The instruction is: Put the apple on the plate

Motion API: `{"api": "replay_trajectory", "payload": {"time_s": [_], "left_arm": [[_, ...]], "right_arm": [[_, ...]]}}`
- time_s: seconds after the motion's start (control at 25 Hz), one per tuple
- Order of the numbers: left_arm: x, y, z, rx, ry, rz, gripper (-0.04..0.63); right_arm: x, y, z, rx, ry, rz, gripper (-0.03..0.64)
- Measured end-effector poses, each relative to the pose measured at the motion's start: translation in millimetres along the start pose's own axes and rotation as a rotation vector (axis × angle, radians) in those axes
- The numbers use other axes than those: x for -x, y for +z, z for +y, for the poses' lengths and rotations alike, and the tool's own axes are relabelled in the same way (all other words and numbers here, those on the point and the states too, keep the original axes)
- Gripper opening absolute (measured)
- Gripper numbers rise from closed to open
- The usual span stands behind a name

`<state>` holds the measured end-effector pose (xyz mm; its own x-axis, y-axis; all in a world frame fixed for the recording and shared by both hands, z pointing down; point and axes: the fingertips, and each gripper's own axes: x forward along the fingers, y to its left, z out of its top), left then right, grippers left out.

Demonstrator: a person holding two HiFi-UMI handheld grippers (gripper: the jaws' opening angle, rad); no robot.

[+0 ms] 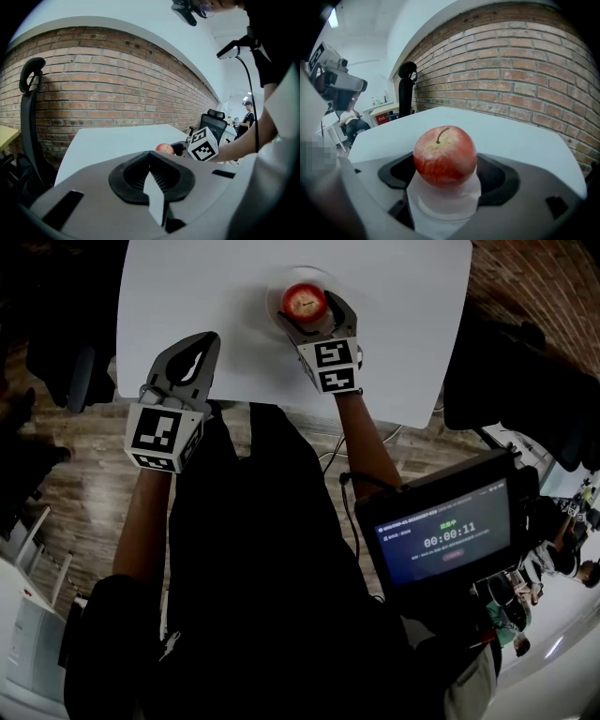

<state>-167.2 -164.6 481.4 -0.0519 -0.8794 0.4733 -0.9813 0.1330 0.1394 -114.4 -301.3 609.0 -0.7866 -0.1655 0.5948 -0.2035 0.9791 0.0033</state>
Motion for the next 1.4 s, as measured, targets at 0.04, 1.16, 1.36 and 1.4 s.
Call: {"api": "replay_trajectory", "payload": {"time_s": [0.04,1.16,1.36,1.4], "left_arm": [[-0.1,1.2,0.0,-0.002,-0.002,-0.002,0.006],[-1.5,8.5,9.2,-0.037,-0.022,0.01,0.006],[-1.7,5.7,9.9,-0.039,-0.023,0.024,0.006],[-2.1,4.6,9.4,-0.041,-0.025,0.027,0.006]], "right_arm": [[-0.6,0.0,0.7,0.001,-0.001,0.004,0.396],[-5.4,-4.0,-12.5,-0.027,-0.043,0.022,0.399],[-4.1,-1.9,-15.2,-0.038,-0.051,0.009,0.408],[-3.8,-1.8,-14.8,-0.039,-0.049,0.005,0.408]]}}
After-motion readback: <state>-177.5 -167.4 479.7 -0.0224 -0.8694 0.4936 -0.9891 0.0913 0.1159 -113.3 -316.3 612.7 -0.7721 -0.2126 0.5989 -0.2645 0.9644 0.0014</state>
